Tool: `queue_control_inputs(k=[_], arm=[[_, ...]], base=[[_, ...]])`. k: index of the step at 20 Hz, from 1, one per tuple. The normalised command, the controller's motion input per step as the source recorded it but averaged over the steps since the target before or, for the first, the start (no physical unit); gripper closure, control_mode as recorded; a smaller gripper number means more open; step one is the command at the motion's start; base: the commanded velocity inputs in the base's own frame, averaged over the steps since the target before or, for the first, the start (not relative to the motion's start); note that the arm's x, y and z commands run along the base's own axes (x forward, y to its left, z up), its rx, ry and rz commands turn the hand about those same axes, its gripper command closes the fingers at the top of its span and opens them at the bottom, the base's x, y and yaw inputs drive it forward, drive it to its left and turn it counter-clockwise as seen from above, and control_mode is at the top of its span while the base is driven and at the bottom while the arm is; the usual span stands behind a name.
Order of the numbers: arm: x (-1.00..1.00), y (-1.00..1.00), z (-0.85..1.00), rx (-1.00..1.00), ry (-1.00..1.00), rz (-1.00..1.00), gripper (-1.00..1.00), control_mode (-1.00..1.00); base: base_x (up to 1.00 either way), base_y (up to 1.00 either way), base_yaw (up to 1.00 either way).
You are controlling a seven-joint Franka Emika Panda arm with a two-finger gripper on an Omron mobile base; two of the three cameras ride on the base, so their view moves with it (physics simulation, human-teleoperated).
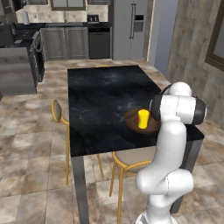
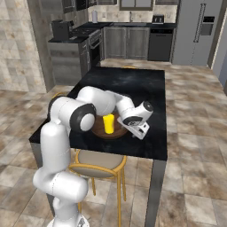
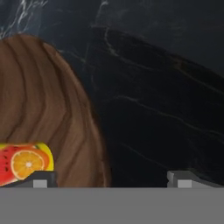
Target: Place the cup inside the bowl on the dining table and move the bowl to any counter.
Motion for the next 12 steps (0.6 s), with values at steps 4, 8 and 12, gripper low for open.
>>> queue_control_inputs(k=[4,8,12], arm=[[0.16,0.07,0.0,0.0,0.01,0.0,-1.0,-1.0],[0.19,0.03,0.0,0.0,0.0,0.0,-1.0,-1.0],[0.14,0.0,0.0,0.0,0.0,0.0,-1.0,-1.0]], base=[[0.0,0.0,0.0],[0.0,0.0,0.0],[0.0,0.0,0.0]])
